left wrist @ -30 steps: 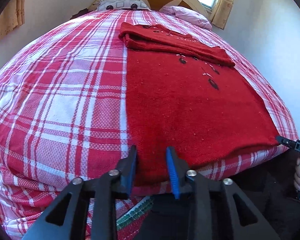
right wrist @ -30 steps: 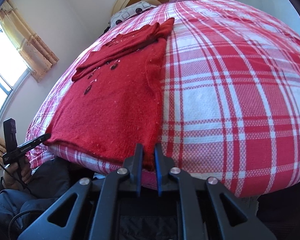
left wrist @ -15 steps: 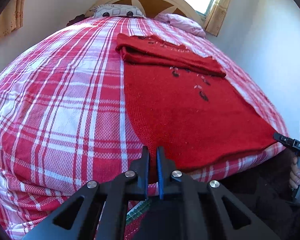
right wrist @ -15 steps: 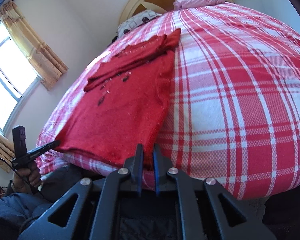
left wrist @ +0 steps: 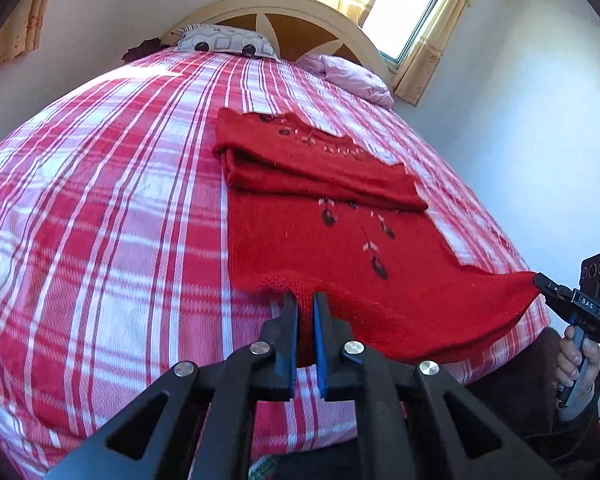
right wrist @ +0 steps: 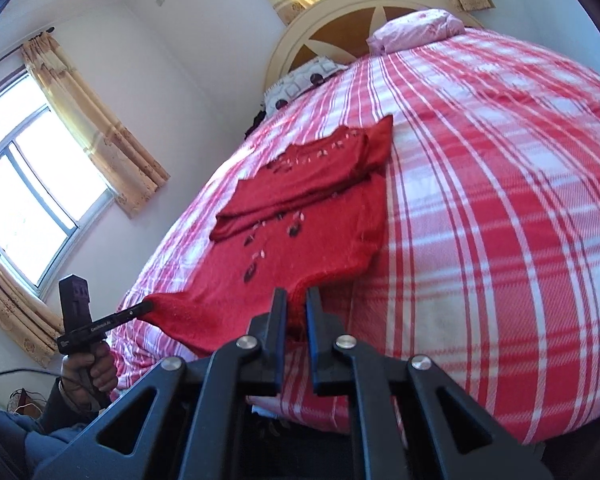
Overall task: Fold small clothes
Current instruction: 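Lift the hem with both grippers and fold it toward the collar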
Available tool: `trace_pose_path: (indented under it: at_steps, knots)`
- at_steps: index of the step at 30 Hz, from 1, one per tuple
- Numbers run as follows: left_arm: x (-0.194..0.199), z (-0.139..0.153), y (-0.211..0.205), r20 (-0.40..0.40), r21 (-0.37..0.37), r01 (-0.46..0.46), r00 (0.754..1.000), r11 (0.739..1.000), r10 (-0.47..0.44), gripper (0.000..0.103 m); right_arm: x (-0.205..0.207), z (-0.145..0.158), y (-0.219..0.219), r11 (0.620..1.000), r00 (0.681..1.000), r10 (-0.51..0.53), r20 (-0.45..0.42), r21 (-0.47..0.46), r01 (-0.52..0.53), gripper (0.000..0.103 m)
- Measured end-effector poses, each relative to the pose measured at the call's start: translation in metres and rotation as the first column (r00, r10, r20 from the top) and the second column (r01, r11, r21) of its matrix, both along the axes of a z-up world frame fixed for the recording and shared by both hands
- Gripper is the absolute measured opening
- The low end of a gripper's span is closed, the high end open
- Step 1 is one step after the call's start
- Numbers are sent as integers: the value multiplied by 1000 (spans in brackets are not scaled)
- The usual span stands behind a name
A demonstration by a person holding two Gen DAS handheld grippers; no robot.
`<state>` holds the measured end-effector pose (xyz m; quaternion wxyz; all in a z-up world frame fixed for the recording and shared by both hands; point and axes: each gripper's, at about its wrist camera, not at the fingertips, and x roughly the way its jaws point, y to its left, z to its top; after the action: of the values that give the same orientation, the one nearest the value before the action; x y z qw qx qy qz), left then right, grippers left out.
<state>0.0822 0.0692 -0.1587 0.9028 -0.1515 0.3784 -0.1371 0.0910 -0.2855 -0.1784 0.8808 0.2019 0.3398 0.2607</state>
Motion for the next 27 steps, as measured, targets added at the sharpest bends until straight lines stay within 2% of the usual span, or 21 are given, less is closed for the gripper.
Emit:
trace_pose_path:
  at_steps: [6,12,27]
  knots:
    - [39,23,6,46,-11,-5,999,1000,5,6,35,30,-1,999,998,-32,52,9,31,12]
    - [80,36,12,70,-21,-26,997,999,28,6,78,46,1,998,996,-60,64,11,60,12]
    - [161,42,25,45,-43,-66,997,997,68,6,166,53,15,996,996,-89,24,-6,89,12]
